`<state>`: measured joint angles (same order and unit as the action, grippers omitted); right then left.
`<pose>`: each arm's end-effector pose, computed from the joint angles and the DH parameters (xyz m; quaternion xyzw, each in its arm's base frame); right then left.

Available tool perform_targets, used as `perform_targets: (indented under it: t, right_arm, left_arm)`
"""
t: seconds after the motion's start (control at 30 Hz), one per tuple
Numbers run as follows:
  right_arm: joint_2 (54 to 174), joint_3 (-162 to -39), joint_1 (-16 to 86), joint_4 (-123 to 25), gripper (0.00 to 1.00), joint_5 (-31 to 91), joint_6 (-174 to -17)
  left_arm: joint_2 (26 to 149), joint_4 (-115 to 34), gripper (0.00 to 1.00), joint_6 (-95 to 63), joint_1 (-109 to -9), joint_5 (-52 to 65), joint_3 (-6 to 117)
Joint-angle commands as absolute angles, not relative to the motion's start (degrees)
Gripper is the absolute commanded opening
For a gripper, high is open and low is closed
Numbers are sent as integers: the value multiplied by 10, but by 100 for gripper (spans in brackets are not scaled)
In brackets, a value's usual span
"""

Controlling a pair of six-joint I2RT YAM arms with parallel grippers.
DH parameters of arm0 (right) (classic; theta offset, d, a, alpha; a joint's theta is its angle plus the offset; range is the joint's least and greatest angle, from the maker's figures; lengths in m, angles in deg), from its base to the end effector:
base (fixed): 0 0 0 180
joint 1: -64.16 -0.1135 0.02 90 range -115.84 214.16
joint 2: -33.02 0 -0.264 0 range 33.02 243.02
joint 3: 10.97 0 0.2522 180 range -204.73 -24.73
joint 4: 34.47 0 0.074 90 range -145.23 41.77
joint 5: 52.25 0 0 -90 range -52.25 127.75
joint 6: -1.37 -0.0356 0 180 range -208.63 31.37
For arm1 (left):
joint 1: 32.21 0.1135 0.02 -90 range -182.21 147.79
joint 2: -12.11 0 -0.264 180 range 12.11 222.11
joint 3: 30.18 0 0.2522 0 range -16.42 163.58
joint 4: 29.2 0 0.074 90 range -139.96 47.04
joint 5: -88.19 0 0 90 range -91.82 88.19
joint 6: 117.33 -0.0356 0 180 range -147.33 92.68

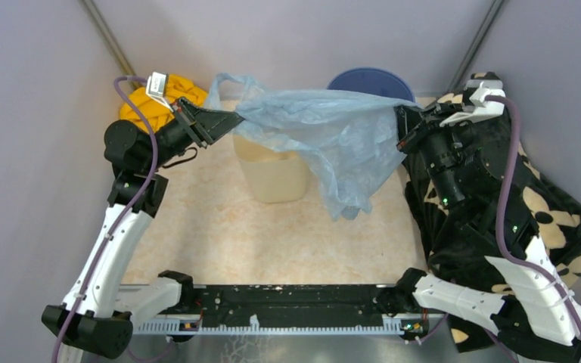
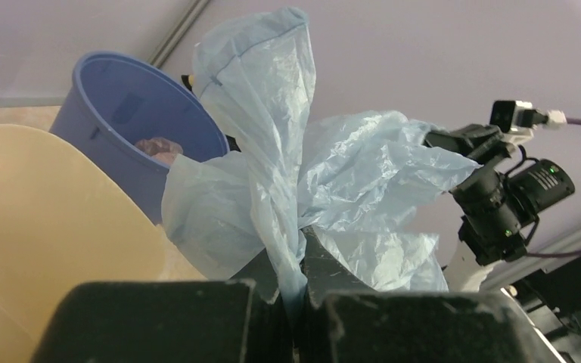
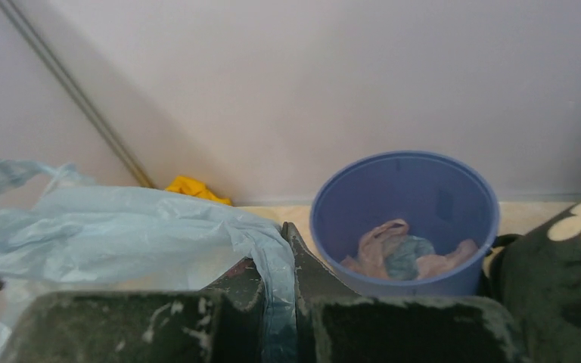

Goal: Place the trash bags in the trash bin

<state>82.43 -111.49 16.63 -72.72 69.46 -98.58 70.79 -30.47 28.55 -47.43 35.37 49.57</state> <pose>0.0869 0.0672 0.5335 0.0090 0.6366 0.2123 0.7414 0.2013 -0.0770 0.4644 0.0552 0.6017 -0.6000 0.5243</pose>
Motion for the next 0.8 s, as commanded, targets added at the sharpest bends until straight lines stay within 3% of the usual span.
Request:
perform_targets:
  t: [0.0,0.23,0.33,0.4,0.43,0.5,0.57,0.63,0.77]
  right_arm:
    - [835,-1131,162,-721,0,813,-951]
    - [856,-1105,170,-711,0,887,-936]
    - [864,-1099,192,-733,0,835,-955]
    - [863,-1090,201,-738,0,732,-967]
    - [868,-1100,202,-757,6,688,-976]
    - [887,-1135,202,-804,41,604,-982]
    - [894,-1159,202,-829,66,536,-982]
    - [882,-1171,202,-833,77,498,-982]
    - [874,-1204,202,-842,79,390,-979]
  left_arm:
    - [680,-316,0,274,-467,397,513]
    - [637,-378,7,241,-464,383,539]
    - [624,-396,9,227,-464,368,554]
    - [630,-396,9,220,-464,369,575]
    - [640,-396,7,218,-464,379,588]
    - [664,-385,4,221,-464,408,613]
    - [685,-354,2,235,-464,442,625]
    - [703,-319,1,250,-464,475,630]
    - [733,-253,0,284,-464,518,633]
